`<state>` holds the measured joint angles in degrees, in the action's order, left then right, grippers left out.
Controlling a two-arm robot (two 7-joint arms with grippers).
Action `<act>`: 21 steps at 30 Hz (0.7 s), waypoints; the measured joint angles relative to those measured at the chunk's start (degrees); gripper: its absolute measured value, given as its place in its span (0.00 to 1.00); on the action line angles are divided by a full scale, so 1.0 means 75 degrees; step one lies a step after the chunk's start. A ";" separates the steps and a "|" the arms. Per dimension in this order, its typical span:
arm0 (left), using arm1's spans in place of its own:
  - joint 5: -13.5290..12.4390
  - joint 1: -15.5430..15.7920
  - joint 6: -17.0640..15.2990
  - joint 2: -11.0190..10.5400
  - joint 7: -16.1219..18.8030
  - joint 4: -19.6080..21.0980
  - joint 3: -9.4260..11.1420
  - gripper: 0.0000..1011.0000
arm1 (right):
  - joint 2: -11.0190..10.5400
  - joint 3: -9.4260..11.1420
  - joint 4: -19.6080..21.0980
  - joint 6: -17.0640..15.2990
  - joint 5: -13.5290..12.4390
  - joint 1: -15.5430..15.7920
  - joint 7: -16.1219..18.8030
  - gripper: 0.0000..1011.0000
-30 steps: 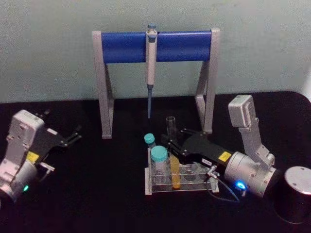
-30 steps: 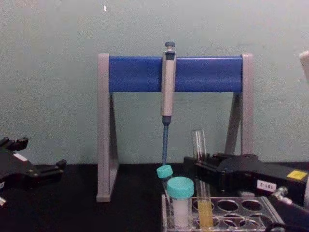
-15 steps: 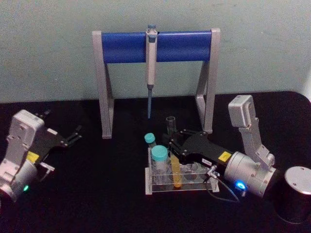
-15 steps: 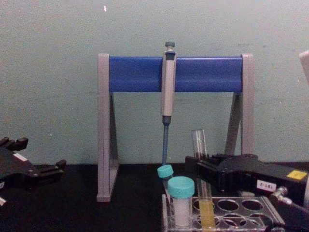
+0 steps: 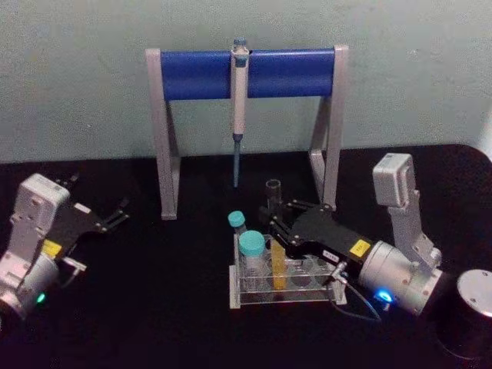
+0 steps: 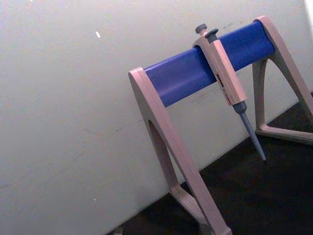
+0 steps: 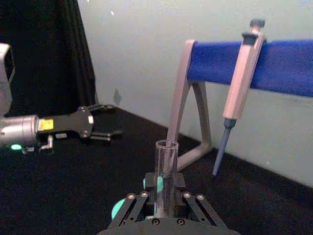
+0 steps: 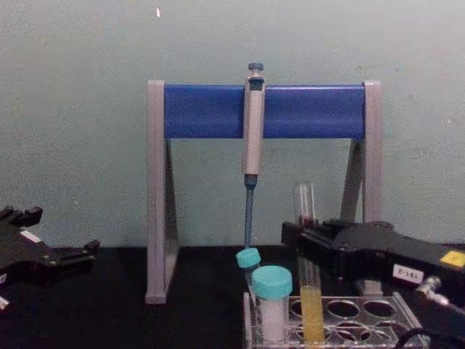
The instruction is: Pick up the test tube from the test tube rack, shake it, then place it back into the test tube rack.
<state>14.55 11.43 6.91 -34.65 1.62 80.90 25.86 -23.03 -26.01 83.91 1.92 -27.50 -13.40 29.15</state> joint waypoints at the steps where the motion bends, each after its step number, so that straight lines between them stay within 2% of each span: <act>1: 0.0000 0.0000 0.0000 0.0000 0.0000 0.0000 0.0000 0.99 | 0.0000 0.0000 0.0000 0.0000 0.0000 0.0000 0.0000 0.23; 7: 0.0000 0.0000 0.0000 0.0000 0.0000 0.0000 0.0000 0.99 | -0.0040 0.0176 0.0163 0.0432 -0.0162 0.0278 0.0117 0.23; 16: 0.0000 0.0000 0.0000 0.0000 0.0000 0.0000 0.0000 0.99 | -0.0148 0.0392 0.0578 0.0681 -0.0311 0.0555 0.0151 0.23; 21: 0.0000 0.0000 0.0000 0.0000 0.0000 0.0000 0.0000 0.99 | -0.0183 0.0489 0.0839 0.0753 -0.0417 0.0562 0.0214 0.23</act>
<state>14.55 11.43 6.91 -34.65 1.62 80.90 25.86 -24.40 -22.34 90.20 7.57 -30.63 -9.18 30.76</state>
